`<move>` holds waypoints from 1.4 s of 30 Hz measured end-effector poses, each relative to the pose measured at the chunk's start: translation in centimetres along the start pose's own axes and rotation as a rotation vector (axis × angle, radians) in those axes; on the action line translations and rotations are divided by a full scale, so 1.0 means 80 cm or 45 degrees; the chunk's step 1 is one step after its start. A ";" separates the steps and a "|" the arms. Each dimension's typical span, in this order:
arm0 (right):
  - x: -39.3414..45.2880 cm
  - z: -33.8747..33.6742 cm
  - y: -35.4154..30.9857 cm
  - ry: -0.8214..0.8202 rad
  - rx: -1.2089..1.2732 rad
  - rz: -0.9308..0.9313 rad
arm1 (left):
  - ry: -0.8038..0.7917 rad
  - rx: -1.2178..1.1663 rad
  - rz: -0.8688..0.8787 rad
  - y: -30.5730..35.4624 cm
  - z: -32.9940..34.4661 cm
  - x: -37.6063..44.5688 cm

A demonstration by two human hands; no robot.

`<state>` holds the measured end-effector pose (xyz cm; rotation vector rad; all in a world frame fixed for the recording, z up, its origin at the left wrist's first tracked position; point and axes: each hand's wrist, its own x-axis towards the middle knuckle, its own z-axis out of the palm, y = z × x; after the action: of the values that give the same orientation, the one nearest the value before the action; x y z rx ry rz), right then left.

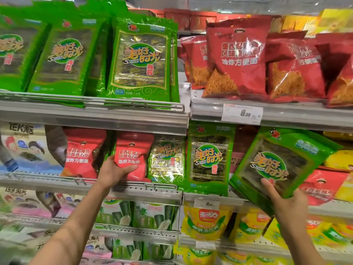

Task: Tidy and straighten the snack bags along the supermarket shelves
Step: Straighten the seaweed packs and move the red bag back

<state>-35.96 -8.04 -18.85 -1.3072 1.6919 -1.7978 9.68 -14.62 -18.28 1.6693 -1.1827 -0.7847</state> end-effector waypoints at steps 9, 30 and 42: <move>-0.013 -0.004 -0.002 -0.014 0.068 0.113 | -0.133 -0.357 -0.126 0.018 -0.013 -0.003; -0.007 -0.083 0.009 -0.314 0.152 0.171 | -0.378 -0.427 0.055 0.064 0.151 -0.190; 0.001 -0.227 0.040 -0.338 0.037 0.254 | -0.237 -0.271 0.288 0.162 0.358 -0.189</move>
<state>-51.41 1.99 -19.28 -1.2530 1.5829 -1.4606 -25.02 -10.96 -17.24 1.2854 -1.3395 -0.9021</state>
